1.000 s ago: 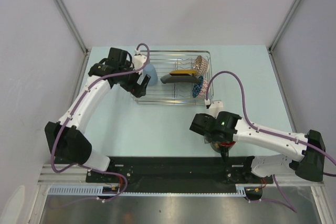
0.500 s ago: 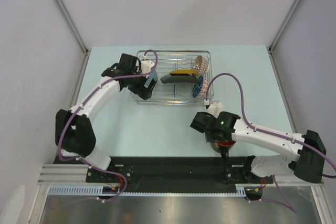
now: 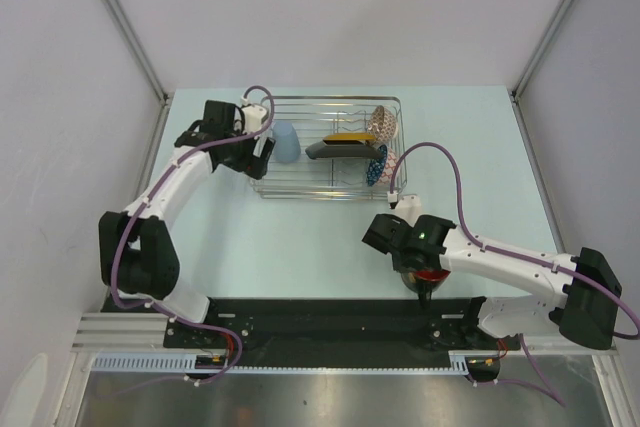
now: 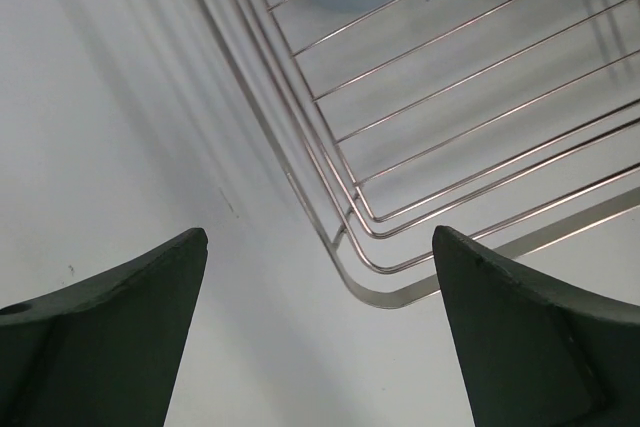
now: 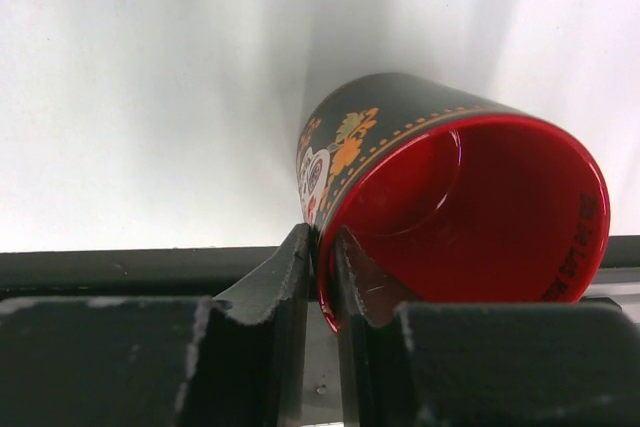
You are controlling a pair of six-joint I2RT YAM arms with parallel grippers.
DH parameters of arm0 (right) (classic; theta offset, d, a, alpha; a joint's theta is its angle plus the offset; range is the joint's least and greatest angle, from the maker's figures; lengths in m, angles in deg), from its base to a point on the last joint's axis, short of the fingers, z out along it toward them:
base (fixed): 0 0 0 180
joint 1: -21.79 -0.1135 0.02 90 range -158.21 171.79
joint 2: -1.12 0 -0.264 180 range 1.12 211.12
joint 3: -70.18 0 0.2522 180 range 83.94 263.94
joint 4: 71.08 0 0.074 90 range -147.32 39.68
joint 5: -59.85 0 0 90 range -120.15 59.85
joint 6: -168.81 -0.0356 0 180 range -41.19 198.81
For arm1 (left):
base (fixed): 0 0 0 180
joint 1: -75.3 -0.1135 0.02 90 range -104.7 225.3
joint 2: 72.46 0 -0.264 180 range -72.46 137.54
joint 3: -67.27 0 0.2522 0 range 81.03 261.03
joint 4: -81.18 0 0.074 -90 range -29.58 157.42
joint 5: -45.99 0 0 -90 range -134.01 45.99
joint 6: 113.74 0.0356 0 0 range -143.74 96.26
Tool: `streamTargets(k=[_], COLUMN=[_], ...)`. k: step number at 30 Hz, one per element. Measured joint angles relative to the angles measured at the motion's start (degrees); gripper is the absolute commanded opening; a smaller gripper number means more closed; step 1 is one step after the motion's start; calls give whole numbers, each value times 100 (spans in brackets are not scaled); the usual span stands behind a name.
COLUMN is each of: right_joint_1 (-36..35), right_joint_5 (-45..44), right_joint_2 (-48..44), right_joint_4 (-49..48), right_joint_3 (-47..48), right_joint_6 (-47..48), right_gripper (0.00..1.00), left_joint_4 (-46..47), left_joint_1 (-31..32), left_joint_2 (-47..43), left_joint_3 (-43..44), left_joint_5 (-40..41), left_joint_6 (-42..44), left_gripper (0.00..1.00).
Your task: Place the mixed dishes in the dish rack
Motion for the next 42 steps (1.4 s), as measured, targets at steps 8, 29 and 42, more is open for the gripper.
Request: streamTargets(k=[8,29,42], right_joint_1=[24,50,146], right_joint_5=[33,109,214], right_joint_2=[0,-55,-98], right_joint_4=[-79,-177,-225], right_joint_3=[-20,-59,-76], right_joint_6=[-2,-2,79], right_gripper=[14,0,0], left_joint_4=[337,1119,901], left_joint_1=[-83,-83,122], left_joint_2=[107,485,-422], left_joint_3=[-337,-909,-1810], left_joint_5=[146,179,-57], left_joint_6=[-28,66,431], left_gripper=[100,57,55])
